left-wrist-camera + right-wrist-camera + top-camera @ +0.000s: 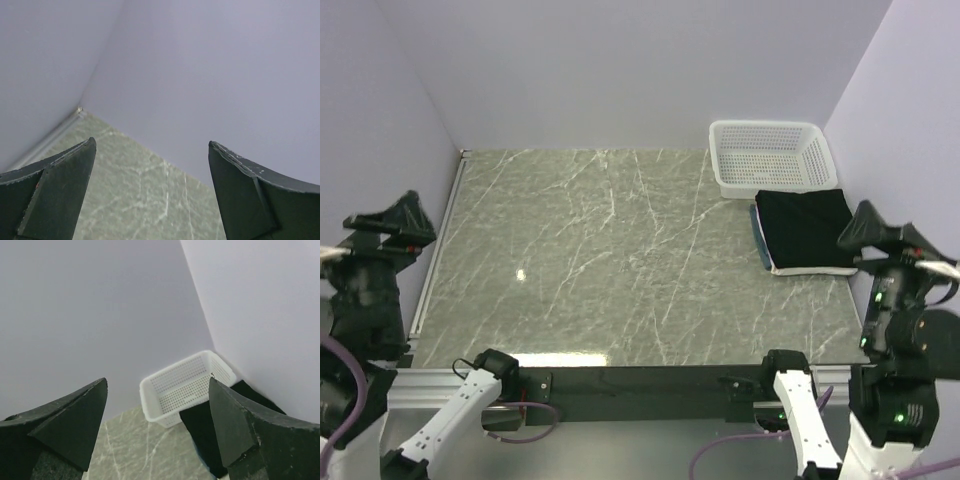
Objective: Fold and stack the t-shirts
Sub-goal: Neatly place the folded tshirt to the corner
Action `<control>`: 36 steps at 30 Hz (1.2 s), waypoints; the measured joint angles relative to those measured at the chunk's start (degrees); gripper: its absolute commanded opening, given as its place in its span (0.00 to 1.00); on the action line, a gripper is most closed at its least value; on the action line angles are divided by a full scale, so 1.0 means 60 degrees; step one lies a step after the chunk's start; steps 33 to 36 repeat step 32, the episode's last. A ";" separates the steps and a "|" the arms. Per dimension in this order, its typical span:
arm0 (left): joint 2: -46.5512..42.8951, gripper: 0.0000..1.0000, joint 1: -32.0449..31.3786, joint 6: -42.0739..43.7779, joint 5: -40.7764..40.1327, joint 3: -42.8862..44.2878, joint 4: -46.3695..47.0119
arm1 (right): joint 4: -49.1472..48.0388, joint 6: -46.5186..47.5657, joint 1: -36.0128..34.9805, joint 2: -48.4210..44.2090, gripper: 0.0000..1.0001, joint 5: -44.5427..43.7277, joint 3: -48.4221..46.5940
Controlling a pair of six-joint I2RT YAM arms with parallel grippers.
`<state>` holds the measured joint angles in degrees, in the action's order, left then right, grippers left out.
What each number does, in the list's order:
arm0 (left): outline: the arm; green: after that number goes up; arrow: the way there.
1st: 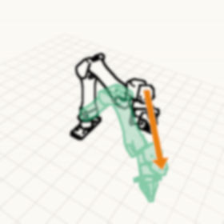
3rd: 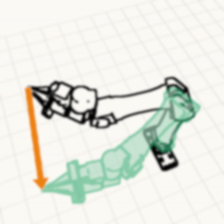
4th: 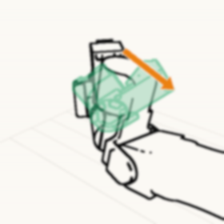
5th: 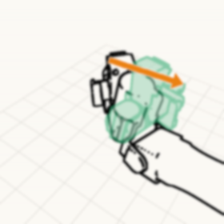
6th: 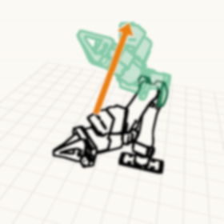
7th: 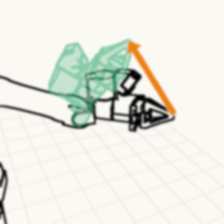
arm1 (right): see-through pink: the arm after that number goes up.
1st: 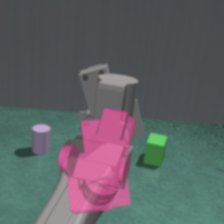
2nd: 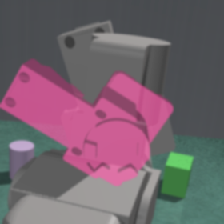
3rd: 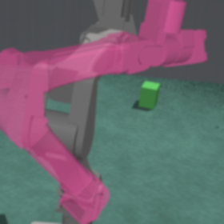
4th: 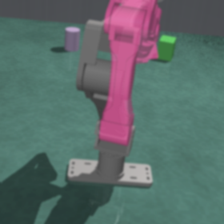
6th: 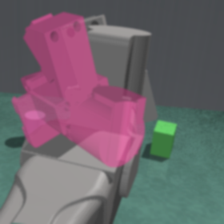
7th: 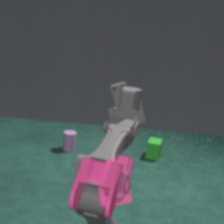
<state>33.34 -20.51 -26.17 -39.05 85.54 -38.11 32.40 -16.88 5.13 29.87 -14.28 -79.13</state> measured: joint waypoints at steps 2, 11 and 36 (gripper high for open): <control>-0.0627 0.99 -0.0011 0.0273 -0.0160 -0.0674 0.0510 | -0.0044 0.0153 -0.0106 -0.0594 0.89 -0.0310 0.0561; -0.1395 0.99 -0.0018 0.0659 -0.0215 -0.3056 0.2065 | -0.0288 0.0801 -0.0186 -0.1504 0.91 -0.0692 0.2080; -0.1202 0.99 -0.0033 -0.0069 -0.0138 -0.5300 0.4313 | -0.0943 0.1297 -0.0233 -0.1774 0.94 -0.0448 0.2721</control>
